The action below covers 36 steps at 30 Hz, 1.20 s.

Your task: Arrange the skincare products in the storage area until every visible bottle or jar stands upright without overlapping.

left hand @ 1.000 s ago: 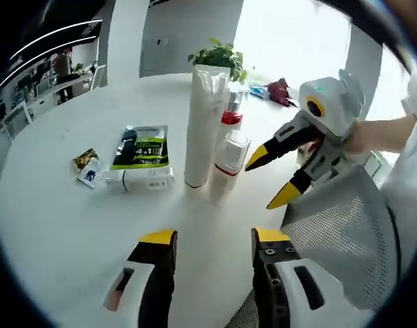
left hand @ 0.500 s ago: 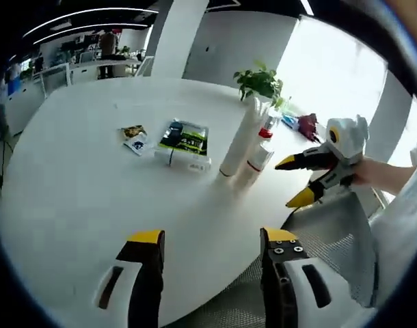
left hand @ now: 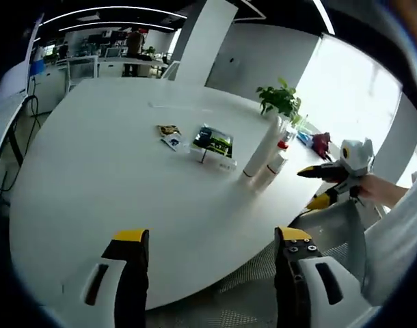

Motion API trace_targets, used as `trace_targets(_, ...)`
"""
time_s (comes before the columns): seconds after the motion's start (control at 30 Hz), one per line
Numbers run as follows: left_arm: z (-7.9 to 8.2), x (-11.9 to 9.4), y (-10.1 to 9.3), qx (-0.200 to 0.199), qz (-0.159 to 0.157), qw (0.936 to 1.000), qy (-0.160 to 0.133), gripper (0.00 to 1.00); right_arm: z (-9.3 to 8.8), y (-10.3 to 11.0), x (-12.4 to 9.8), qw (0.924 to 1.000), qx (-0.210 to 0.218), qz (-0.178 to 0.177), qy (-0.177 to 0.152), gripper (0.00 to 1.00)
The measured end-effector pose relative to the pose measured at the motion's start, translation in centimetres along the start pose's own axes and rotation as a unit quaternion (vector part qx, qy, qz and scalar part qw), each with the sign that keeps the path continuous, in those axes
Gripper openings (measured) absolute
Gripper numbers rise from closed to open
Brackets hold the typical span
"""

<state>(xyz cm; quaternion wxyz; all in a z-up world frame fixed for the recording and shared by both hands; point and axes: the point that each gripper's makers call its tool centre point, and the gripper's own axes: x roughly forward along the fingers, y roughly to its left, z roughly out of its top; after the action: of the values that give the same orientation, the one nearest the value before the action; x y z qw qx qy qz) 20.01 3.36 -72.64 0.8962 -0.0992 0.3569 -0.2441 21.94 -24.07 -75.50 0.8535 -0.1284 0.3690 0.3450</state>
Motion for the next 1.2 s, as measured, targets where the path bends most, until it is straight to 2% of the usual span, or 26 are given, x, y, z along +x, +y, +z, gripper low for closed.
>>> trace_targets(0.2,0.2,-1.4,0.9,-0.002,0.003,1.0000,-0.003,0.80,-0.4,-0.2,-0.9,0.9998,0.022,0.001,-0.001,0.82)
trace_targets(0.27,0.3,-1.7,1.1,0.001,0.004,1.0000,-0.004,0.86,-0.2,0.0,-1.3,0.9997,0.024,0.003,-0.005,0.84)
trace_targets(0.37,0.4,-2.1,0.7,0.003,-0.007,1.0000,-0.006,0.92,-0.2,0.1,-1.6,0.9994,0.032,0.008,-0.011,0.88)
trace_targets(0.5,0.3,-2.1,0.2,-0.001,-0.020,0.9998,-0.002,0.99,0.1,1.1,-1.9,0.9996,0.002,0.019,-0.019,0.99)
trace_targets(0.67,0.2,-1.8,0.0,0.001,-0.028,0.9996,0.008,0.99,0.6,2.2,-2.2,0.9988,0.005,0.040,-0.029,1.00)
trace_targets(0.77,0.4,-1.6,-0.1,0.006,-0.029,0.9995,0.006,0.99,0.7,2.3,-2.1,0.9988,0.005,0.040,-0.028,1.00)
trace_targets(0.9,0.4,-1.3,-0.6,0.007,-0.034,0.9994,0.007,0.99,0.5,2.2,-2.2,0.9990,0.001,0.039,-0.021,0.99)
trace_targets(1.2,0.0,-0.4,-1.3,0.022,-0.048,0.9982,0.028,0.97,-0.3,1.3,-2.1,0.9990,0.020,0.035,-0.016,0.98)
